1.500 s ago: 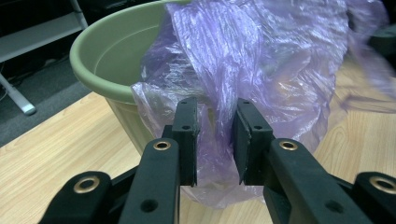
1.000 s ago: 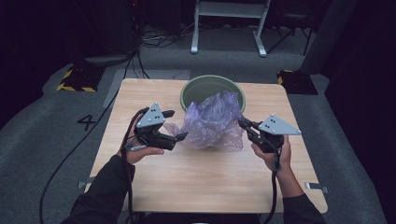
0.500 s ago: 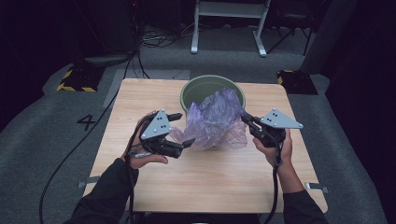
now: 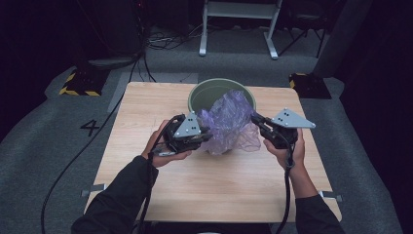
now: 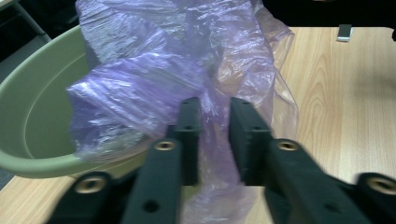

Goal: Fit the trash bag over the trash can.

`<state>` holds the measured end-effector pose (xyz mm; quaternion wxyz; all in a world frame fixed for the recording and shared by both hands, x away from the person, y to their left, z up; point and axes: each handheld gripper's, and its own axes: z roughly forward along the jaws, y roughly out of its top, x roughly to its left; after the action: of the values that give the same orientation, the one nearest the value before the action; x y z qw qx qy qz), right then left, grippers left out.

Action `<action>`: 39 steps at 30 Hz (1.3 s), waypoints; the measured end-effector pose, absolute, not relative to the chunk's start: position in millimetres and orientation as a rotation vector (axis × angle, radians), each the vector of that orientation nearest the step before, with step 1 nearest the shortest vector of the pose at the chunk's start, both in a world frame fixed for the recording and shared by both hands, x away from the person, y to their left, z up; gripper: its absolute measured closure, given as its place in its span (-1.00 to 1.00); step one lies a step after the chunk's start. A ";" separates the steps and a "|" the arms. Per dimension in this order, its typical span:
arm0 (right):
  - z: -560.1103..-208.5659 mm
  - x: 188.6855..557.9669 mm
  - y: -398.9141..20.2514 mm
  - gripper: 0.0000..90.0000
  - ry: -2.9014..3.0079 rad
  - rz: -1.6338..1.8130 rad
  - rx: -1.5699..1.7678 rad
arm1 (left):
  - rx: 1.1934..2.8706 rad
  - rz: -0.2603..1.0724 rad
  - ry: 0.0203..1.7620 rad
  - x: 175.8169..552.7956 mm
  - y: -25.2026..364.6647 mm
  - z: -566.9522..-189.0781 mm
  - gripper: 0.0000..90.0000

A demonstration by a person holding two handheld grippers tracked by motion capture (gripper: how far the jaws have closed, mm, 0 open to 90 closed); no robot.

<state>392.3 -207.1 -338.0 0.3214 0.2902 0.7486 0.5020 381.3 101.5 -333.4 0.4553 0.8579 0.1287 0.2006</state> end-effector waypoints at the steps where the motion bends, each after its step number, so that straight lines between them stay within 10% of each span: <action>1: -338.1 394.0 -207.6 0.91 1.963 1.300 0.763 | 2.111 0.496 0.319 382.4 103.1 -333.1 0.88; 39: -353.0 486.0 -221.3 0.91 1.992 1.156 0.993 | 1.892 0.421 0.730 493.4 168.4 -354.3 1.00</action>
<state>486.0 -221.3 -353.0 0.3114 0.3764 0.7547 0.4378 493.4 168.4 -354.3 0.5100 0.7857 0.3032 0.1748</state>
